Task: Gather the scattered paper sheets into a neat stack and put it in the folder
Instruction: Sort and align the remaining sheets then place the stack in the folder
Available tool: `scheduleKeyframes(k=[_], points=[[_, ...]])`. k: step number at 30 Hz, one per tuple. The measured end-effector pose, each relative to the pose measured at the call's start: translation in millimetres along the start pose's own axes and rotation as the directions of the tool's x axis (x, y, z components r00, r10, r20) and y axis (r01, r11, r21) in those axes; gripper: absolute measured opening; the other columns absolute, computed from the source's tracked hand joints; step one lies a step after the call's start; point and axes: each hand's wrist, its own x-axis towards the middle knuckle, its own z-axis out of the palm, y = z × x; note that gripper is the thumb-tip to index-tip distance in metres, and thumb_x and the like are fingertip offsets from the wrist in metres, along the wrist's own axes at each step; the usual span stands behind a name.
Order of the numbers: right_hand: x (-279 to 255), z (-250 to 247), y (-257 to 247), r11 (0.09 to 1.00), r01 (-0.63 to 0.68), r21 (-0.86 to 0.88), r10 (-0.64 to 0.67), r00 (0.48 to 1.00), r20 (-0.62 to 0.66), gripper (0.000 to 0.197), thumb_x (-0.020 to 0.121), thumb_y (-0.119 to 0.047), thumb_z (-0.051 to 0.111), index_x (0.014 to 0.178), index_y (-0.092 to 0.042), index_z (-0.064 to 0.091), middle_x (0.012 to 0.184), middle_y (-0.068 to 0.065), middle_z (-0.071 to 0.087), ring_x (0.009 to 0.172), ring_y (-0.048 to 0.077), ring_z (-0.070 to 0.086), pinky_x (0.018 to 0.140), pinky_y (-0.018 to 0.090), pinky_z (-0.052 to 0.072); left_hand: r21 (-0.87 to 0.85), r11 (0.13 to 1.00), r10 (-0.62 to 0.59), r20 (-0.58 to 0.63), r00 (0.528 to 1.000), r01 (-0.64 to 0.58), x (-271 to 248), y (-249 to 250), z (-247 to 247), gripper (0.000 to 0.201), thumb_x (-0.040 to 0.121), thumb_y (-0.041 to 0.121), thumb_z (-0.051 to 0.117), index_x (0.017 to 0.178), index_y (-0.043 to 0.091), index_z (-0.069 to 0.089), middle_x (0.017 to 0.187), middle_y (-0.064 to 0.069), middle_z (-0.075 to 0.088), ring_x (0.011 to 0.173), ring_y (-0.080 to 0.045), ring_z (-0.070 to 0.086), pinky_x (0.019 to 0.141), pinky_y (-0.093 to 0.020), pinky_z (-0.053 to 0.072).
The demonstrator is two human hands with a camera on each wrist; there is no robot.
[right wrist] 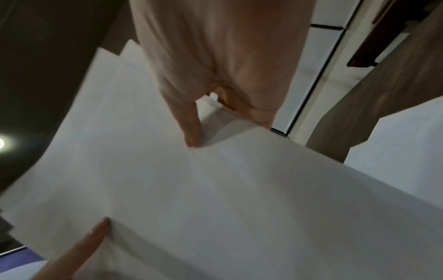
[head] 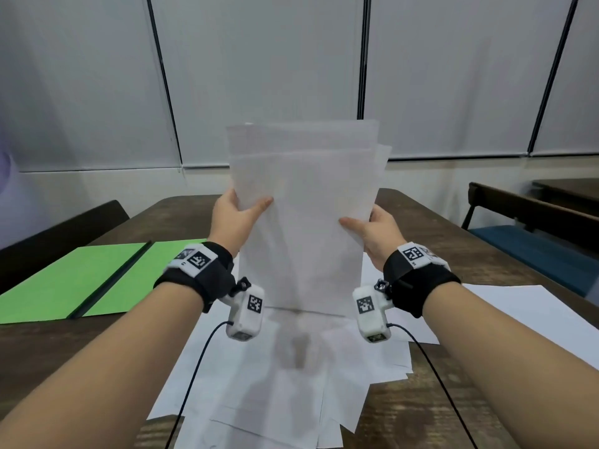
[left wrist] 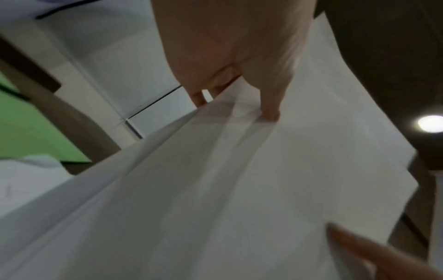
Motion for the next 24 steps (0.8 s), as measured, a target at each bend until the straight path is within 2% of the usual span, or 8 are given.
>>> scheduleKeyframes(k=[3, 6, 11, 13, 16, 19, 22, 24], points=[[-0.2, 4.7, 1.3, 0.997, -0.002, 0.075, 0.005, 0.999, -0.041, 0.033, 0.079, 0.008, 0.068, 0.109, -0.004, 0.063, 0.107, 0.017, 0.071, 0.101, 0.035, 0.068, 0.094, 0.05, 0.052, 0.012, 0.994, 0.109, -0.028, 0.994, -0.109, -3.1, 4.7, 5.5, 0.044, 0.081, 0.014, 0.074, 0.12, 0.017, 0.053, 0.116, 0.0, 0.066, 0.108, -0.013, 0.064, 0.099, -0.04, 0.049], [3.3, 2.0, -10.2, 0.99, 0.045, 0.132, -0.041, 0.999, -0.029, 0.039, 0.079, 0.001, 0.072, 0.115, -0.006, 0.061, 0.11, 0.014, 0.07, 0.097, 0.03, 0.069, 0.084, 0.043, 0.056, -0.071, 0.992, 0.106, 0.003, 0.994, -0.106, 4.5, 17.2, 5.5, 0.052, 0.083, 0.014, 0.072, 0.128, 0.012, 0.048, 0.126, -0.003, 0.061, 0.116, -0.015, 0.06, 0.104, -0.04, 0.045], [1.9, -0.4, -18.6, 0.997, 0.029, 0.072, -0.031, 0.999, 0.024, 0.014, 0.083, -0.001, 0.068, 0.092, -0.012, 0.068, 0.094, 0.011, 0.072, 0.077, 0.025, 0.069, 0.064, 0.032, 0.054, -0.062, 0.998, 0.012, 0.046, 0.999, -0.009, 10.0, 15.2, -4.2, 0.04, 0.086, 0.007, 0.068, 0.123, 0.007, 0.052, 0.116, -0.004, 0.066, 0.105, -0.018, 0.066, 0.098, -0.044, 0.049], [3.1, 3.6, -17.7, 0.997, 0.046, 0.063, -0.047, 0.999, 0.012, 0.017, 0.084, 0.003, 0.065, 0.09, -0.012, 0.068, 0.092, 0.01, 0.072, 0.078, 0.026, 0.068, 0.067, 0.034, 0.056, -0.066, 0.997, 0.026, 0.017, 1.0, -0.025, 7.8, 14.0, -2.0, 0.047, 0.087, 0.003, 0.066, 0.128, 0.01, 0.045, 0.12, -0.001, 0.063, 0.107, -0.012, 0.064, 0.101, -0.041, 0.048], [8.4, 8.1, -23.0, 0.994, 0.069, 0.082, -0.071, 0.997, 0.027, 0.024, 0.084, 0.007, 0.063, 0.1, -0.012, 0.064, 0.098, 0.009, 0.071, 0.086, 0.026, 0.068, 0.081, 0.04, 0.056, -0.086, 0.995, 0.048, 0.015, 0.999, -0.047, 10.7, 26.5, -0.5, 0.047, 0.09, 0.001, 0.061, 0.129, 0.013, 0.038, 0.119, 0.01, 0.059, 0.103, 0.006, 0.061, 0.095, -0.022, 0.05], [11.9, 7.2, -27.9, 0.994, 0.048, 0.101, -0.055, 0.996, 0.069, 0.032, 0.084, -0.006, 0.069, 0.115, -0.01, 0.062, 0.107, 0.008, 0.072, 0.092, 0.022, 0.071, 0.073, 0.033, 0.058, -0.109, 0.993, 0.046, 0.104, 0.993, -0.035, 16.6, 34.5, -6.2, 0.034, 0.09, 0.005, 0.062, 0.122, 0.01, 0.052, 0.12, -0.008, 0.065, 0.107, -0.021, 0.065, 0.095, -0.04, 0.051], [11.2, 4.9, -21.0, 0.996, 0.04, 0.077, -0.042, 0.999, 0.028, 0.02, 0.084, -0.004, 0.068, 0.103, -0.013, 0.067, 0.1, 0.006, 0.073, 0.087, 0.022, 0.071, 0.075, 0.034, 0.057, -0.052, 0.996, -0.068, 0.117, 0.991, 0.075, 15.1, 20.0, -11.5, 0.035, 0.09, 0.01, 0.063, 0.124, 0.007, 0.054, 0.111, -0.006, 0.068, 0.097, -0.022, 0.067, 0.08, -0.031, 0.057], [9.6, 6.7, -14.1, 0.999, 0.048, 0.016, -0.047, 0.999, -0.01, 0.02, 0.085, 0.001, 0.066, 0.094, -0.017, 0.066, 0.095, 0.006, 0.072, 0.082, 0.024, 0.069, 0.068, 0.031, 0.055, -0.005, 0.994, -0.11, 0.128, 0.986, 0.111, 11.5, 3.6, -13.1, 0.046, 0.087, 0.013, 0.068, 0.128, 0.009, 0.049, 0.114, -0.002, 0.067, 0.101, -0.017, 0.066, 0.087, -0.033, 0.055]])
